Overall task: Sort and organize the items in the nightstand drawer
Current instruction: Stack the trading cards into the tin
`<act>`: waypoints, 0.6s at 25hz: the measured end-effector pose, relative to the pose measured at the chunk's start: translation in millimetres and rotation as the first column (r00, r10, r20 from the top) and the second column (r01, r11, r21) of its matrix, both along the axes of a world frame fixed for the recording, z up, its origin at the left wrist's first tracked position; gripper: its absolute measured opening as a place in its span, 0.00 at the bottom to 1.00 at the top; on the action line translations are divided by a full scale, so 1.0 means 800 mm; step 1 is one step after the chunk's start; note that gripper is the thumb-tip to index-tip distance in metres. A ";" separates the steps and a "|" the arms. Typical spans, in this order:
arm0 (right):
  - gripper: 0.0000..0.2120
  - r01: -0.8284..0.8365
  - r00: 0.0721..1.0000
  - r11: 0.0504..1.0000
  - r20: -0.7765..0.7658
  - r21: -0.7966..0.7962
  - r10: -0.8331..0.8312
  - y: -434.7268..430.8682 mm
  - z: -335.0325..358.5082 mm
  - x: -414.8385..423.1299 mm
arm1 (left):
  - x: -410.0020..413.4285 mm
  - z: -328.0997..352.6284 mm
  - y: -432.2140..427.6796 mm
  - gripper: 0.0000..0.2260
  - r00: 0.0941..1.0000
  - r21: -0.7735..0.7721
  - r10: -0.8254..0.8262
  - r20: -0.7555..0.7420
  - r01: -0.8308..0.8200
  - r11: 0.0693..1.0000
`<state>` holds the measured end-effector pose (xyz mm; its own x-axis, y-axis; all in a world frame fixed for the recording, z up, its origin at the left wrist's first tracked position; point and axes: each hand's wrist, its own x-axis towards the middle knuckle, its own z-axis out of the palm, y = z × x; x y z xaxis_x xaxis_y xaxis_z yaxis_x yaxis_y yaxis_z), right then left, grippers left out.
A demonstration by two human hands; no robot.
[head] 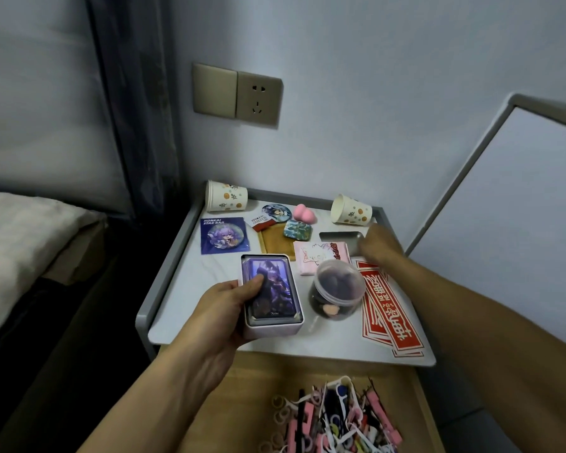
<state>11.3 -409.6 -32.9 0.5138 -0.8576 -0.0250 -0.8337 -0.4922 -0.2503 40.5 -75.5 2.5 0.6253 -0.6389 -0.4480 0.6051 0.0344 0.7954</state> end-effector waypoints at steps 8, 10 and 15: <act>0.09 0.030 0.998 0.987 -0.046 -0.159 -0.038 -0.014 -0.001 0.005 | 0.010 -0.010 -0.006 0.13 1.000 0.003 0.007 0.018 -0.007 1.000; 0.12 0.062 0.998 0.985 0.027 -0.163 -0.058 -0.007 0.016 0.002 | 0.007 -0.010 -0.009 0.12 1.000 0.012 0.007 0.015 -0.007 1.000; 0.13 0.011 0.981 0.976 0.193 -0.216 0.032 0.005 0.066 -0.012 | 0.000 -0.013 -0.011 0.12 1.000 0.028 0.017 0.026 -0.018 0.999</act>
<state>1.9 -405.7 19.7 0.4996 -0.8261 0.2606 -0.7738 -0.5608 -0.2944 40.4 -84.1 -8.1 0.6476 -0.6155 -0.4493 0.5841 0.0223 0.8114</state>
